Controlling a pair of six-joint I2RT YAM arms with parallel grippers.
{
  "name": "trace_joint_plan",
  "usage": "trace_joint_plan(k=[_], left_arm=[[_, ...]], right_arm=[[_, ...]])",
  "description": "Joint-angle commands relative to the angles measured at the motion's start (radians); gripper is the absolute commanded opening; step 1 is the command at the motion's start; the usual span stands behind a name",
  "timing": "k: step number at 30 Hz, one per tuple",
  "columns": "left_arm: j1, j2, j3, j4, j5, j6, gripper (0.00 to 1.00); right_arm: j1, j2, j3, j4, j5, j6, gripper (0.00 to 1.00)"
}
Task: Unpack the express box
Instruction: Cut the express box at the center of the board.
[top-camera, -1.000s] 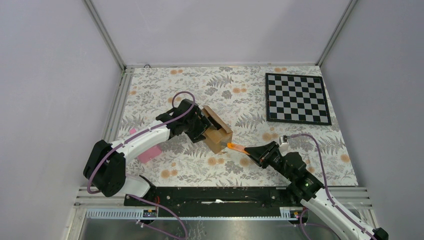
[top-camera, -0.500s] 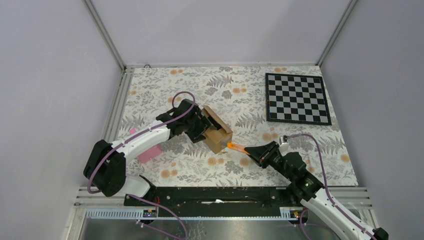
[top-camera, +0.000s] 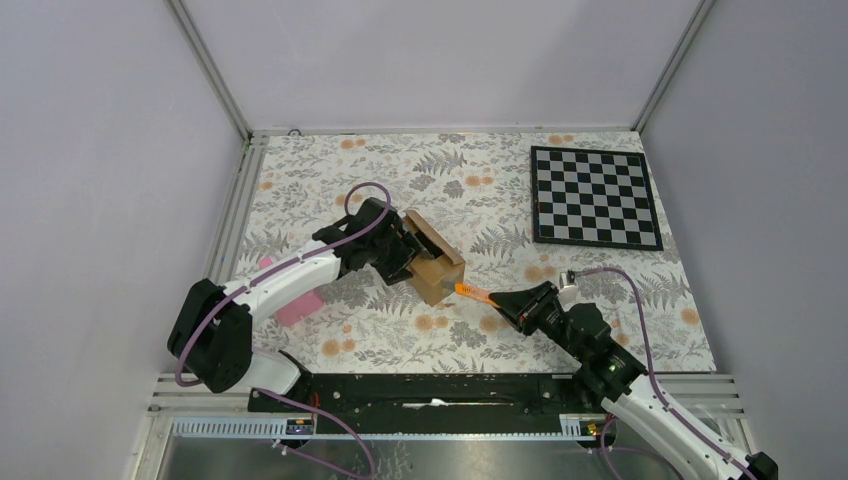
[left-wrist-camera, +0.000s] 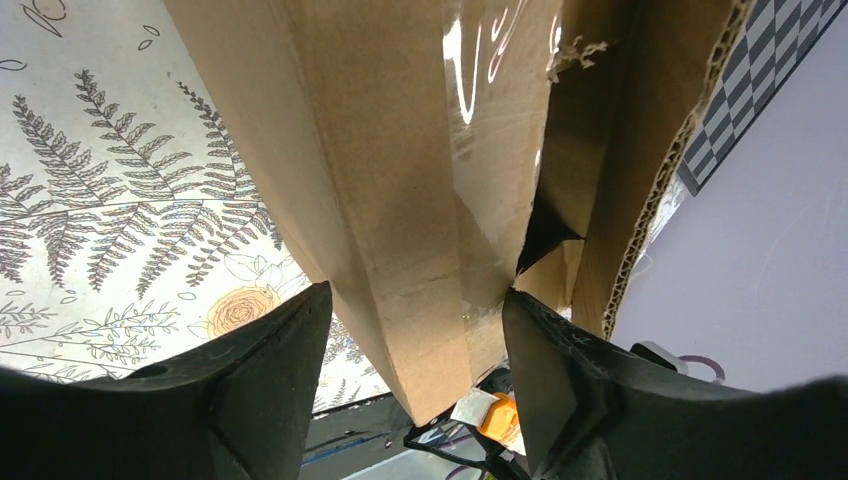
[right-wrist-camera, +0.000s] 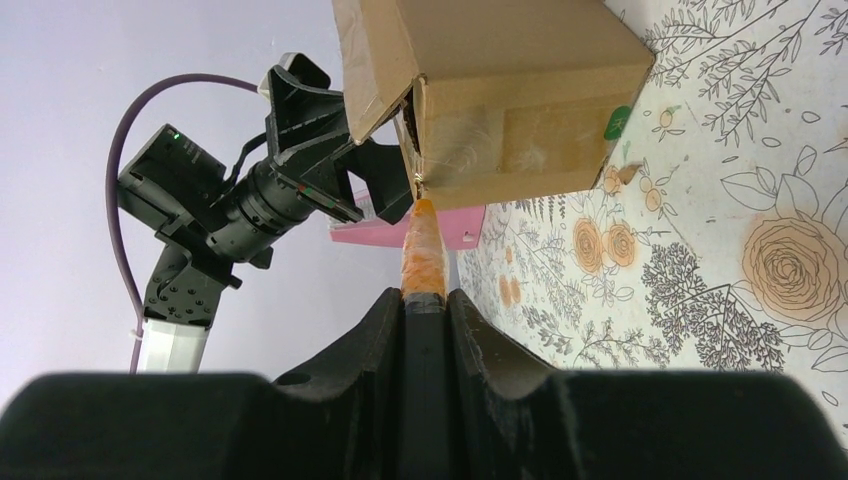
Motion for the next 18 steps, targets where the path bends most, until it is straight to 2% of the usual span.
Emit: trace_joint_plan(k=[1, 9, 18], left_arm=[[-0.004, 0.011, -0.006, 0.006, 0.015, -0.002, 0.64], [-0.014, 0.052, 0.083, -0.073, 0.001, 0.029, 0.74], [-0.063, 0.153, 0.264, -0.293, -0.124, -0.028, 0.81]], right_arm=[[0.002, -0.011, 0.035, -0.026, 0.107, 0.004, 0.0], [0.003, 0.022, 0.036, -0.005, 0.097, -0.001, 0.0], [0.003, 0.033, 0.03, 0.018, 0.092, -0.006, 0.0]])
